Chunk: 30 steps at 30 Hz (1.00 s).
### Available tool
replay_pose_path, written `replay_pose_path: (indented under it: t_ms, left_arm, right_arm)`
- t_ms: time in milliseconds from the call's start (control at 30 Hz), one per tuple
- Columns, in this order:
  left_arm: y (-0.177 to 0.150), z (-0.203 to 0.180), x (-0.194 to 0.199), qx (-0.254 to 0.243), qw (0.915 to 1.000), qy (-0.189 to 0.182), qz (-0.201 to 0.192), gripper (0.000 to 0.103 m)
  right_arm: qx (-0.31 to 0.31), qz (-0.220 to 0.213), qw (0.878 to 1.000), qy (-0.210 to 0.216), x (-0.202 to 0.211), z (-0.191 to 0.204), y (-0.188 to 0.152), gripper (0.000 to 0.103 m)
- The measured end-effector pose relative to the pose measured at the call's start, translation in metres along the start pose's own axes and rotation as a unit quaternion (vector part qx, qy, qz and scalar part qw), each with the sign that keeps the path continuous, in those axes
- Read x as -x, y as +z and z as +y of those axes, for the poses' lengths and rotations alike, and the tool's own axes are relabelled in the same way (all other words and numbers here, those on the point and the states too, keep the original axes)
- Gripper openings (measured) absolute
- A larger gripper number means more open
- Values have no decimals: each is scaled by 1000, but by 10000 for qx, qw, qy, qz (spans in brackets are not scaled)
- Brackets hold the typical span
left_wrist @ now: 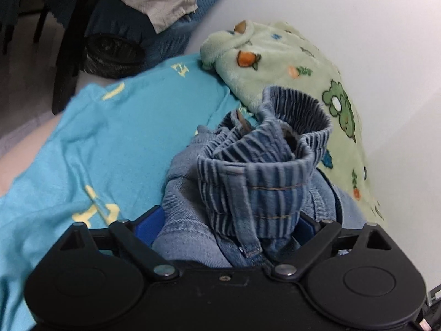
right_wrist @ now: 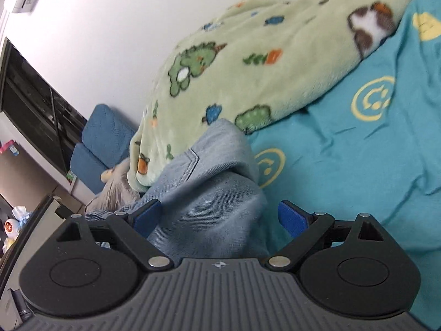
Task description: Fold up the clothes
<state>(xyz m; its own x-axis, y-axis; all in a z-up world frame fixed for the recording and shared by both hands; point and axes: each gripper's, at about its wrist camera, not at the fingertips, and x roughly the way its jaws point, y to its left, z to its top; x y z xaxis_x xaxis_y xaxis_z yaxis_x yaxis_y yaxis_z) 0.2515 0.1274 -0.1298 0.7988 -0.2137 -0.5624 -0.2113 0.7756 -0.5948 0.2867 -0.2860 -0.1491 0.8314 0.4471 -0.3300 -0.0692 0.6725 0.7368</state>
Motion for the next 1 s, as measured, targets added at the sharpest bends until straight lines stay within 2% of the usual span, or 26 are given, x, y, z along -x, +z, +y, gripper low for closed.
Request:
replay_pose_path:
  t_ms: [100, 167, 233, 300, 367, 467, 700, 867, 1000]
  left_arm:
    - [5, 3, -12, 67, 9998, -94, 153, 90]
    - [7, 1, -15, -12, 9998, -84, 164, 82]
    - [8, -2, -14, -151, 9998, -62, 122, 64]
    - [9, -6, -12, -184, 9998, -12, 74, 54]
    - [9, -13, -4, -259, 9996, 89, -61, 48]
    - [10, -23, 8, -411, 9989, 158, -150, 42]
    - [16, -52, 57, -433, 9988, -228, -72, 41]
    - [9, -88, 97, -672, 9961, -570, -97, 41]
    - [1, -130, 124, -869, 9919, -926, 56, 41]
  right_arm:
    - [-153, 199, 9993, 270, -14, -7, 1, 95]
    - [-278, 370, 9981, 411, -25, -9, 3, 95]
    - [-107, 437, 9982, 397, -28, 0, 0, 85]
    - [204, 276, 9990, 271, -23, 13, -5, 58]
    - [490, 66, 9987, 138, -15, 28, -8, 45]
    - [809, -155, 9966, 13, -2, 50, -8, 36]
    - [1147, -524, 9920, -58, 49, 95, 15, 33]
    - [1375, -799, 9872, -81, 104, 124, 31, 33]
    - [1432, -1057, 9838, -193, 162, 137, 44, 33]
